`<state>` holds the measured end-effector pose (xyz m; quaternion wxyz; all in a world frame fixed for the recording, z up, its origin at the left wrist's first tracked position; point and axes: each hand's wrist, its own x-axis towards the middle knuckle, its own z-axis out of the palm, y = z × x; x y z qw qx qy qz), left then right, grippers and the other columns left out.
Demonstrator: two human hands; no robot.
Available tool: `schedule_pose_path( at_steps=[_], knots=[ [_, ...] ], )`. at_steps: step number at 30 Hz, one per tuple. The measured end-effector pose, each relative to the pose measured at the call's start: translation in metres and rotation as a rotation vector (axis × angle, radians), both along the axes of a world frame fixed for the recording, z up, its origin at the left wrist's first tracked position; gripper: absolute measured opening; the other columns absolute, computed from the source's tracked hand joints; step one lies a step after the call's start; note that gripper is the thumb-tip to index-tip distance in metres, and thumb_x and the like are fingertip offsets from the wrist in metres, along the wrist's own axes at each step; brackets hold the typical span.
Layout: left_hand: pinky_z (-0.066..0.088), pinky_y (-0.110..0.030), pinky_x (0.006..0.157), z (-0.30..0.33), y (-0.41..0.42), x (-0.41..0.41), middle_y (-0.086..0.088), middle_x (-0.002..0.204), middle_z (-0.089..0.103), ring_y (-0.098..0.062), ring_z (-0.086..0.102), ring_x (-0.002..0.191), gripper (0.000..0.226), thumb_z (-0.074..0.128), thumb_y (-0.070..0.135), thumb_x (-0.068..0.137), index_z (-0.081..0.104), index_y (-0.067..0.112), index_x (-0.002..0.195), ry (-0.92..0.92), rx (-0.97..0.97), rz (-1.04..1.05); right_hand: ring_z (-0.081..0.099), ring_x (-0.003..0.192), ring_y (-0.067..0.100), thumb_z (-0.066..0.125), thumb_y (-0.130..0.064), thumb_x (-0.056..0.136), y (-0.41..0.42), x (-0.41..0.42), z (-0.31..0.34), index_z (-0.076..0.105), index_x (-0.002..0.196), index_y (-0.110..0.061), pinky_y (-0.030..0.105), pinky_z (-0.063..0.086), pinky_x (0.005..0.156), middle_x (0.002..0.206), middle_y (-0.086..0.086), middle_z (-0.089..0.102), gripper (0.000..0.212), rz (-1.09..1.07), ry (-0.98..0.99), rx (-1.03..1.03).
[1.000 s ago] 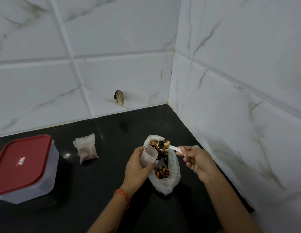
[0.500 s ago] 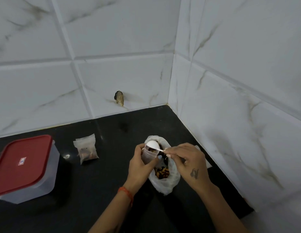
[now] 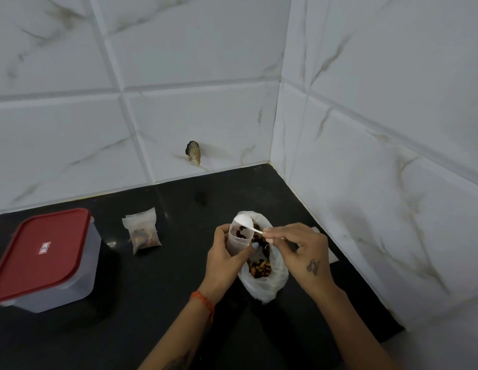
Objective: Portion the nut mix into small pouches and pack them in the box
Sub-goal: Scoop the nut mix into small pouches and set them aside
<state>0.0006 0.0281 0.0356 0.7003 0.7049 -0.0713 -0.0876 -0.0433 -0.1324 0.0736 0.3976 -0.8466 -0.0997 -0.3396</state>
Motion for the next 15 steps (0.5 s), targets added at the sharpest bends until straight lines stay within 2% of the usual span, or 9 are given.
schedule_pose_path(
  at_steps=[5, 8, 10, 12, 15],
  knots=[
    [0.056, -0.040, 0.086, -0.0019, -0.0001, 0.0013, 0.004, 0.109, 0.065, -0.012, 0.065, 0.102, 0.054, 0.083, 0.030, 0.069, 0.049, 0.028, 0.111, 0.007, -0.003, 0.002, 0.068, 0.083, 0.002, 0.073, -0.009, 0.075, -0.0022, -0.0015, 0.0019, 0.075, 0.088, -0.018, 0.022, 0.056, 0.073, 0.085, -0.010, 0.073, 0.016, 0.039, 0.022, 0.050],
    [0.056, -0.040, 0.087, -0.0024, -0.0012, 0.0022, 0.003, 0.110, 0.065, -0.012, 0.065, 0.102, 0.052, 0.082, 0.024, 0.072, 0.049, 0.026, 0.112, -0.008, 0.001, 0.003, 0.068, 0.082, 0.003, 0.074, -0.005, 0.075, -0.0019, 0.0003, 0.0034, 0.076, 0.086, -0.019, 0.023, 0.056, 0.073, 0.085, -0.010, 0.073, 0.018, 0.033, 0.078, 0.019],
    [0.056, -0.038, 0.087, -0.0022, -0.0022, 0.0018, 0.003, 0.109, 0.065, -0.011, 0.065, 0.100, 0.050, 0.081, 0.021, 0.073, 0.049, 0.025, 0.112, -0.008, 0.006, 0.003, 0.068, 0.081, 0.002, 0.071, -0.010, 0.076, -0.0011, -0.0006, 0.0036, 0.076, 0.086, -0.019, 0.020, 0.056, 0.073, 0.085, -0.011, 0.073, 0.014, 0.019, 0.034, 0.027],
    [0.056, -0.037, 0.086, -0.0008, -0.0029, 0.0022, 0.002, 0.109, 0.065, -0.010, 0.065, 0.100, 0.049, 0.081, 0.020, 0.074, 0.049, 0.025, 0.111, -0.013, 0.004, 0.007, 0.068, 0.083, 0.000, 0.072, -0.005, 0.075, -0.0028, -0.0010, 0.0045, 0.076, 0.086, -0.019, 0.017, 0.054, 0.075, 0.085, -0.013, 0.072, 0.018, 0.022, 0.023, 0.071],
    [0.057, -0.035, 0.085, -0.0003, -0.0029, 0.0026, 0.003, 0.109, 0.064, -0.010, 0.065, 0.100, 0.049, 0.080, 0.019, 0.074, 0.049, 0.025, 0.111, -0.015, 0.004, 0.014, 0.068, 0.082, 0.001, 0.074, -0.002, 0.074, -0.0033, -0.0014, 0.0059, 0.075, 0.087, -0.021, 0.021, 0.056, 0.075, 0.085, -0.014, 0.072, 0.023, 0.038, 0.069, 0.045]
  ],
)
